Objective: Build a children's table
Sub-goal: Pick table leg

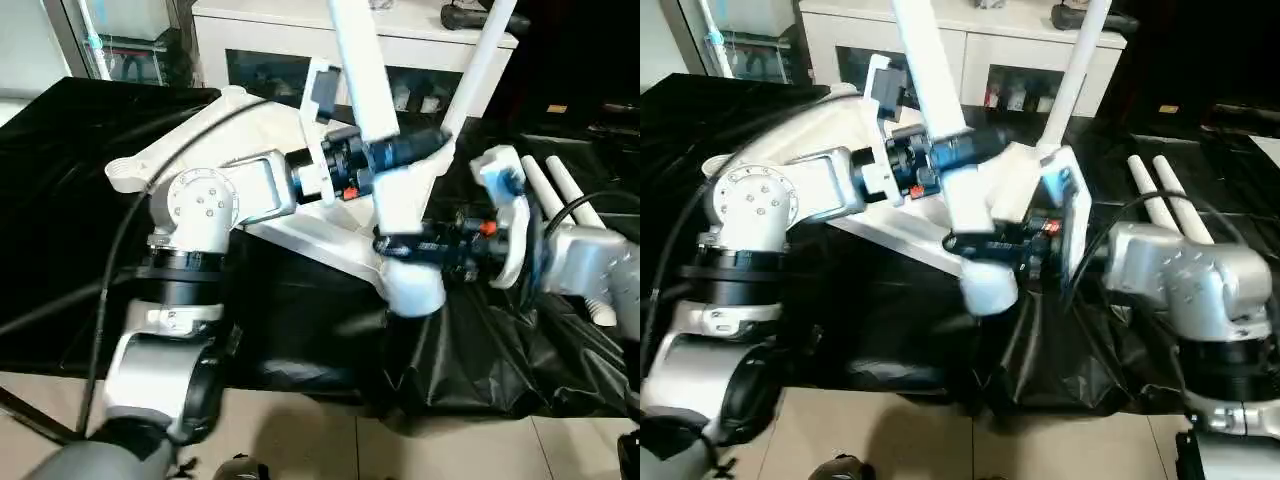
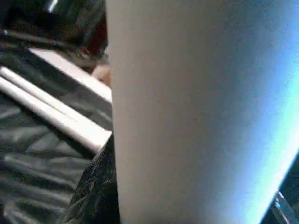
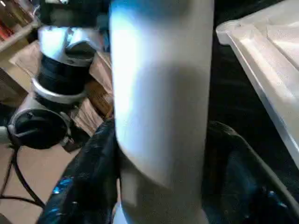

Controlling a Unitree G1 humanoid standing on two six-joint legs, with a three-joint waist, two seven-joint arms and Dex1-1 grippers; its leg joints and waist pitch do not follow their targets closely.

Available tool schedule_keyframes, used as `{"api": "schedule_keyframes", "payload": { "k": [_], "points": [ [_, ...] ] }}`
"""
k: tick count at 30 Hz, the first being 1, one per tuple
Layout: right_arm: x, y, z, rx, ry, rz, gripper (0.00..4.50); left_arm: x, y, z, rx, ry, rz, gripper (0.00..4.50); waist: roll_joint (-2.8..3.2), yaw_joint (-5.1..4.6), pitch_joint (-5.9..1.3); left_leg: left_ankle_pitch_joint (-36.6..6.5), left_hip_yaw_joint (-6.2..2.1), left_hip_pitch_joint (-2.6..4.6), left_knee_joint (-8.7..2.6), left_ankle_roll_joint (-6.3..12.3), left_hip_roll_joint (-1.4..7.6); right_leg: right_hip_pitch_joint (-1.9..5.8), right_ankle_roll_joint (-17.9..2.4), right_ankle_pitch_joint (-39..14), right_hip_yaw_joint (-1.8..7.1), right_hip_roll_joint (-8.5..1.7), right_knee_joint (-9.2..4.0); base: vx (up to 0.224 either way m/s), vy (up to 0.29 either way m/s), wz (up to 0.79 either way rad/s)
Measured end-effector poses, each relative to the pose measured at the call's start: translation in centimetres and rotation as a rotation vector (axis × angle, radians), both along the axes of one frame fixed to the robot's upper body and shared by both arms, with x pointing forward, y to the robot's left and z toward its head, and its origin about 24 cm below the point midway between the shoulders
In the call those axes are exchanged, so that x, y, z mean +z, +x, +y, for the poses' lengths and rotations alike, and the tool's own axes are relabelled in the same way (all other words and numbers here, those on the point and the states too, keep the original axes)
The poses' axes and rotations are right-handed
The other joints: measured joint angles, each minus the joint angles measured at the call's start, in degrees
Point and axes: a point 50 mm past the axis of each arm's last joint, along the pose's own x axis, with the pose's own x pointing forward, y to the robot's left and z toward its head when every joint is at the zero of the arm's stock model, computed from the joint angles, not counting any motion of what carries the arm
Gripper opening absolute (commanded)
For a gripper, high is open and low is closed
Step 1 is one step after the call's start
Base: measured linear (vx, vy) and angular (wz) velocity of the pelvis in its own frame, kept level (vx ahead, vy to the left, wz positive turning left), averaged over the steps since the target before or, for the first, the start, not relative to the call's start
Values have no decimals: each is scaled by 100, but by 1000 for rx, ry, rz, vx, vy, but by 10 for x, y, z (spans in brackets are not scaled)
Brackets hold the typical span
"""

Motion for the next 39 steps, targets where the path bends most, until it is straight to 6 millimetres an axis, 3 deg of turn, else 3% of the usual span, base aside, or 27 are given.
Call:
{"api": "schedule_keyframes", "payload": {
  "k": [3,26,39],
  "points": [
    [-1,0,-1,-1,-51,-22,306,-5,-2,-4,-13,49,-22,179,-5,-10,2,3,0,0,0,-5,0,-1,21,-13,-1,0,0,0,0,0],
    [-2,-2,-1,50,-86,-58,307,-3,-4,-4,-33,56,-74,179,-10,-24,5,2,-1,1,0,-4,1,-2,1,-1,-1,0,2,0,0,0],
    [-1,-2,-2,55,-67,-54,189,-2,-4,-4,-40,41,-62,179,-11,-25,5,2,-1,1,0,-4,1,-2,2,-1,-1,0,2,0,0,0]
  ]
}}
